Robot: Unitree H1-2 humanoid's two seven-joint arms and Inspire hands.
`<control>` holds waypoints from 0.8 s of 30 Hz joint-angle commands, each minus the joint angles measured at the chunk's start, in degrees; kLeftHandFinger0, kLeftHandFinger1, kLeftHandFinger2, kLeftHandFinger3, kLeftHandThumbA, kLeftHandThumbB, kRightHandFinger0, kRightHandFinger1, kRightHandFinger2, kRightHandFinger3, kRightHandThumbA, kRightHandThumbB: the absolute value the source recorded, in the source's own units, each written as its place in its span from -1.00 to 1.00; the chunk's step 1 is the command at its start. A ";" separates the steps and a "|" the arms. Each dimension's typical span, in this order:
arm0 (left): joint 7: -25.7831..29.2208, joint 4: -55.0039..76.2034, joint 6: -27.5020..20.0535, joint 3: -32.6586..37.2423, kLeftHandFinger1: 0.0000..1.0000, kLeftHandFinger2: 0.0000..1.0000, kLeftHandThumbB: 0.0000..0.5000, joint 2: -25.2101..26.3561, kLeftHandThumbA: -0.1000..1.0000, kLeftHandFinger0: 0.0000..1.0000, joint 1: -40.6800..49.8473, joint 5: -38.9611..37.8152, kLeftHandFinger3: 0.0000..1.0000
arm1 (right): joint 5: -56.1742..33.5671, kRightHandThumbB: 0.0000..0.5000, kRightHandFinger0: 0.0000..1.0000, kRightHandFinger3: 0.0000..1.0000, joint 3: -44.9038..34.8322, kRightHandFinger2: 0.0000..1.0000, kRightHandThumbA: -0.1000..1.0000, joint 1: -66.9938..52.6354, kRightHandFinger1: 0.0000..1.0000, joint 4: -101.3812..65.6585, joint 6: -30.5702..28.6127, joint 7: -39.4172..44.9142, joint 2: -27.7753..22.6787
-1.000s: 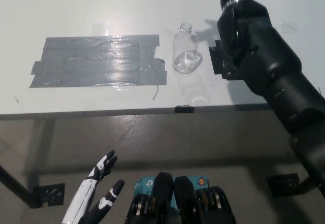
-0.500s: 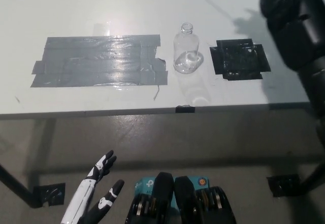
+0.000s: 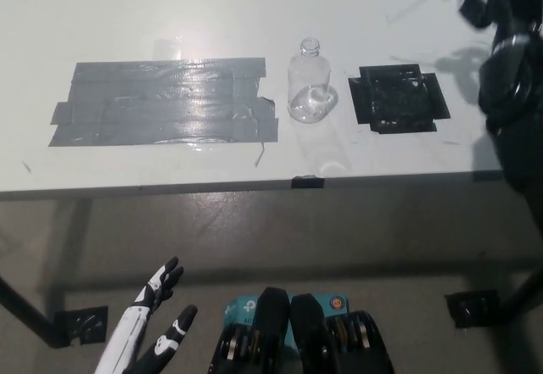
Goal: The robot grabs the black lid of the spray bottle on the desk and places it on the black area of the desk
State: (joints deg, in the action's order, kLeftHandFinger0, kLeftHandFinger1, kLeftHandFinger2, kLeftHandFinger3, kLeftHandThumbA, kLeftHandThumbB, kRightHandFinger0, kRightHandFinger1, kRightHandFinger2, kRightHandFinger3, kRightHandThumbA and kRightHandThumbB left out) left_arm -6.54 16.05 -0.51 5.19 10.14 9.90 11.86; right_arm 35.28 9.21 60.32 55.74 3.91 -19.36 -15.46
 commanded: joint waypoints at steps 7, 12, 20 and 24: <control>0.01 2.09 -1.28 -0.71 1.00 1.00 -1.00 0.68 0.78 1.00 0.54 -0.64 1.00 | 0.30 -0.86 -1.00 -0.24 6.02 -0.33 -0.58 -1.07 -0.94 10.27 -7.09 -8.98 4.54; -0.45 2.56 -0.26 -0.68 1.00 1.00 -1.00 0.87 0.78 1.00 -0.13 -0.77 1.00 | -3.40 0.09 0.27 1.00 5.22 1.00 0.09 -0.18 0.83 13.84 -4.58 -2.09 5.25; -0.53 2.81 -0.13 -0.93 1.00 1.00 -1.00 1.28 0.78 1.00 -0.71 -0.71 1.00 | -4.24 1.00 1.00 1.00 7.62 1.00 0.44 0.35 1.00 10.10 1.28 14.60 2.60; -0.69 2.89 -0.14 -0.94 1.00 1.00 -1.00 1.50 0.77 1.00 -0.89 -0.68 1.00 | -5.68 1.00 1.00 1.00 6.76 1.00 0.32 0.32 1.00 7.66 3.44 18.27 1.14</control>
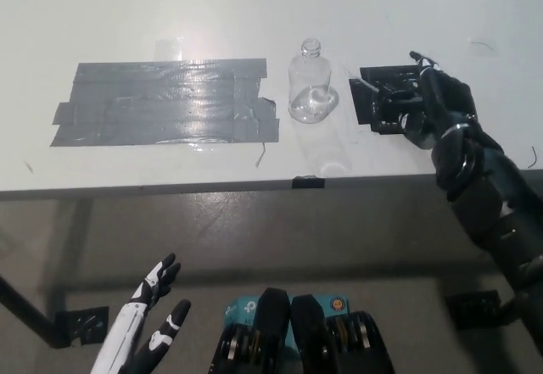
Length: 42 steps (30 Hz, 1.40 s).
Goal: The robot grabs the black lid of the spray bottle on the desk and places it on the black area of the desk
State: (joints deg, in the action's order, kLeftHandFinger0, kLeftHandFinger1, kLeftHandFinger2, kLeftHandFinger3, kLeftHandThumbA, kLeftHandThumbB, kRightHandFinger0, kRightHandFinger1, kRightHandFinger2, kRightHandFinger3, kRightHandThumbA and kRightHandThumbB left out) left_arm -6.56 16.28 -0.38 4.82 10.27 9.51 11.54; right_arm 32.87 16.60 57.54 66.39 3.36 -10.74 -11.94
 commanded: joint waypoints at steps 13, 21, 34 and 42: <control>-0.26 2.12 0.74 -1.32 1.00 1.00 -0.98 1.09 0.67 1.00 -4.07 -0.87 1.00 | -8.68 1.00 1.00 1.00 -3.24 1.00 0.23 9.91 1.00 -19.17 8.50 27.13 -14.51; -0.41 1.93 1.76 -1.82 1.00 1.00 -1.00 1.37 0.60 1.00 -8.35 -1.01 1.00 | -15.19 1.00 1.00 1.00 -5.03 1.00 0.12 14.16 1.00 -29.55 12.70 42.95 -23.78; -0.23 0.65 2.90 -1.96 1.00 1.00 -0.94 0.56 0.74 1.00 -16.44 -1.10 1.00 | -22.33 0.63 1.00 1.00 -17.24 1.00 1.00 -0.22 1.00 -67.82 19.65 39.50 -28.06; -0.19 -1.12 1.91 -1.43 1.00 1.00 -0.74 -0.05 1.00 1.00 -19.41 -1.45 1.00 | -30.96 0.55 1.00 1.00 -26.12 1.00 1.00 -24.94 1.00 -107.45 20.31 32.14 -17.90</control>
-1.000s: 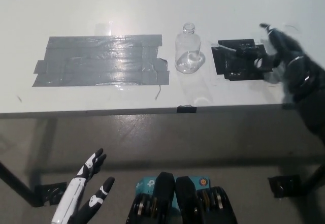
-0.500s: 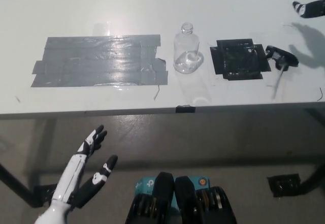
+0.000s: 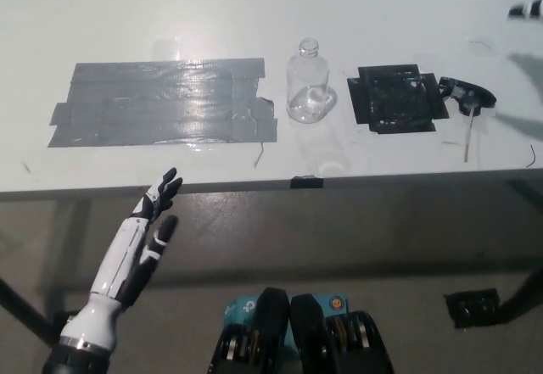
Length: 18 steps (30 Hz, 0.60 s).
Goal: The robot grabs the black lid of the spray bottle on the desk and places it on the black area of the desk
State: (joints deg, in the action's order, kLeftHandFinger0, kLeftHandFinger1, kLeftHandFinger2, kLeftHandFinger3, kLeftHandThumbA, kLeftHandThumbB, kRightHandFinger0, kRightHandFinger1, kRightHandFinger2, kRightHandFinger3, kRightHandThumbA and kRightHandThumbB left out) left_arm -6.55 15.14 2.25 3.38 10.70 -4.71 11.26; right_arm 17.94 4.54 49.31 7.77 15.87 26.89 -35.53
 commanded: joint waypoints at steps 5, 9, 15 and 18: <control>-0.22 -0.52 -1.63 0.22 1.00 1.00 -0.63 -0.51 1.00 1.00 -4.31 -1.39 1.00 | -14.69 0.37 1.00 1.00 -11.06 1.00 1.00 -32.30 1.00 -56.14 2.10 -9.26 12.21; -0.42 0.53 -1.35 0.68 1.00 1.00 -0.58 -0.55 1.00 1.00 -1.72 -1.12 1.00 | -12.78 0.31 1.00 1.00 -7.52 1.00 1.00 -42.66 1.00 -55.96 -3.02 -10.12 16.61; -0.66 1.93 -2.53 1.43 1.00 1.00 -0.53 -0.28 1.00 1.00 5.04 -1.33 1.00 | -11.18 0.12 1.00 1.00 -4.44 1.00 0.99 -55.67 1.00 -48.22 -12.53 -12.08 24.40; -0.80 1.46 -2.14 1.39 1.00 1.00 -0.63 -0.23 1.00 1.00 4.16 -1.77 1.00 | -10.43 0.16 1.00 1.00 -3.86 1.00 0.90 -54.50 1.00 -39.87 -15.75 -12.77 27.76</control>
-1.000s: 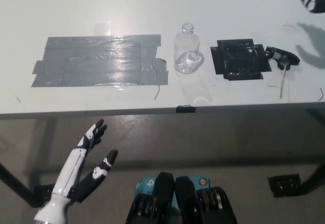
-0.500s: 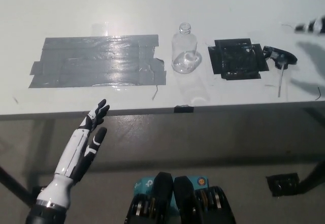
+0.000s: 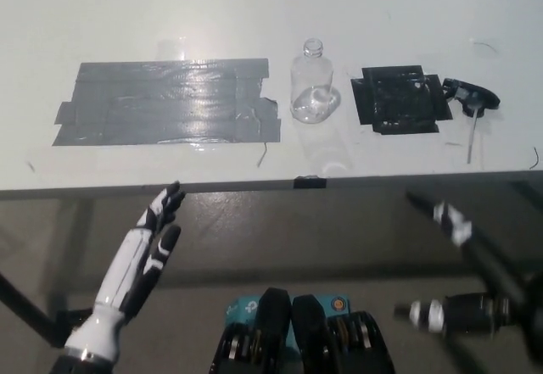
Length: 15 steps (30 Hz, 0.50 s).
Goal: The robot grabs the black lid of the spray bottle on the desk and places it on the black area of the desk
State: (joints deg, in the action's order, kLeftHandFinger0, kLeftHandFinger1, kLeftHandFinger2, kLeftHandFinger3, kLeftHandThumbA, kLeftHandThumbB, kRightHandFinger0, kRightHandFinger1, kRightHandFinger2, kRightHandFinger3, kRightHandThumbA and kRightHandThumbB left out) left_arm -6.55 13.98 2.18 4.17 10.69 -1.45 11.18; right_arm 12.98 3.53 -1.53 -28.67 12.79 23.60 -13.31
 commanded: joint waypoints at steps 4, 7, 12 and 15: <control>-0.50 2.06 -3.34 0.54 1.00 1.00 -0.65 0.30 1.00 1.00 1.58 -1.44 1.00 | 0.26 0.12 1.00 1.00 -1.20 1.00 0.92 -4.56 1.00 4.04 -15.16 -10.10 6.35; -0.55 2.52 -3.93 0.80 1.00 1.00 -0.64 0.03 1.00 1.00 4.93 -2.30 1.00 | -0.72 0.12 1.00 1.00 -0.82 1.00 0.87 -7.78 1.00 6.74 -17.22 -10.09 6.57; 0.04 0.37 -4.66 0.97 1.00 1.00 -0.64 -0.31 1.00 1.00 5.53 -2.27 1.00 | -0.58 0.19 1.00 1.00 -0.59 1.00 0.96 -6.68 1.00 11.02 -18.55 -10.46 5.75; 0.27 0.26 -4.72 0.77 1.00 1.00 -0.68 -0.09 1.00 1.00 7.12 -2.23 1.00 | -0.52 0.14 1.00 1.00 0.06 1.00 0.97 -7.04 1.00 12.84 -19.52 -10.79 5.93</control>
State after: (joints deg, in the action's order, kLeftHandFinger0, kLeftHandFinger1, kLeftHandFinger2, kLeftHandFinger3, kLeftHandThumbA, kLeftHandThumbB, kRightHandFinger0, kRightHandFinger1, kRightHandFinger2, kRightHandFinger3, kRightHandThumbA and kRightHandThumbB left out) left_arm -6.54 13.80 0.69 5.19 10.67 4.67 9.95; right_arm 12.53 3.34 -8.80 -16.66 -0.11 15.95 -7.17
